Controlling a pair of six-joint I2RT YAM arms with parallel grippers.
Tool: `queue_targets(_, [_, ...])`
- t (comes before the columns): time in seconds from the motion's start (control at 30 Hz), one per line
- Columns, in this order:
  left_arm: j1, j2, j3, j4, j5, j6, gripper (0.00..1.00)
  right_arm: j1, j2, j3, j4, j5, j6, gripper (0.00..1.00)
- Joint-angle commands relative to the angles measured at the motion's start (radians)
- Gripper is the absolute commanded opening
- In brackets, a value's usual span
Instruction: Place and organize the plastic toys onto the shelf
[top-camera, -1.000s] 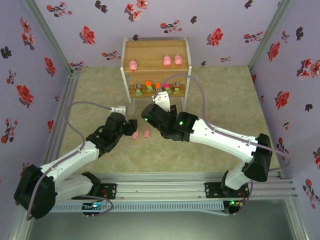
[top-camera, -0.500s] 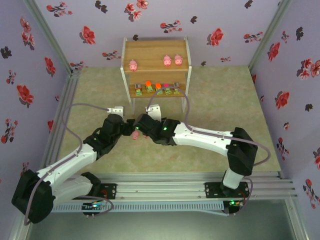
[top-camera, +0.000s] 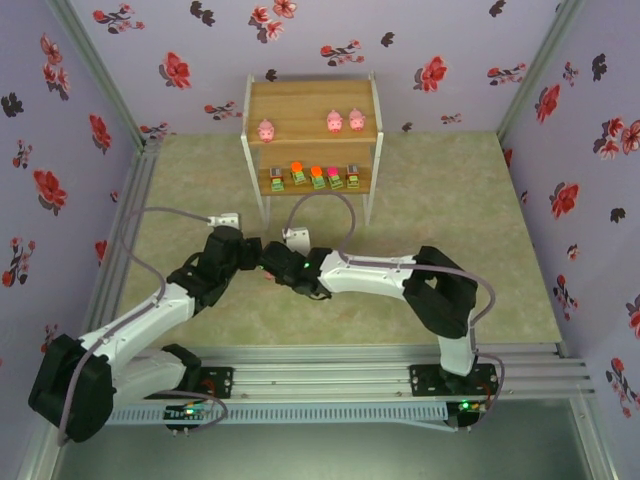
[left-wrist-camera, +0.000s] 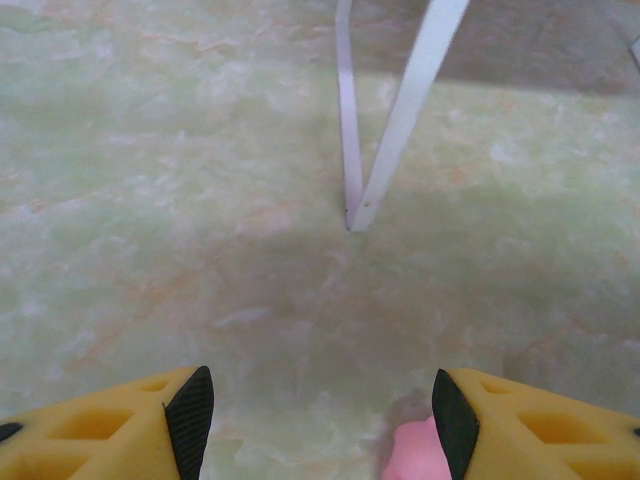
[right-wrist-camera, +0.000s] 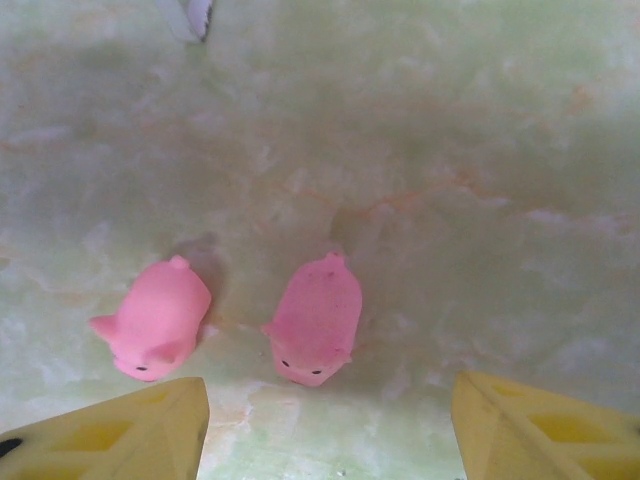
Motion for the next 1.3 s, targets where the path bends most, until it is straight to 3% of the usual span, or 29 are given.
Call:
queue_targets(0.0, [0.018, 0.013, 0.015, -0.025, -0.028, -0.027, 0.64, 0.007, 0.034, 0.03, -0.002, 0.003, 0.051, 0.53])
queue_targets(0.77, [0.022, 0.053, 0.031, -0.027, -0.014, -0.028, 0.64, -0.041, 0.142, 0.066, 0.025, -0.015, 0.027, 0.45])
queue_targets(1.27, [0.022, 0.06, 0.034, -0.027, -0.002, -0.029, 0.64, -0.048, 0.098, 0.06, -0.078, 0.095, -0.048, 0.41])
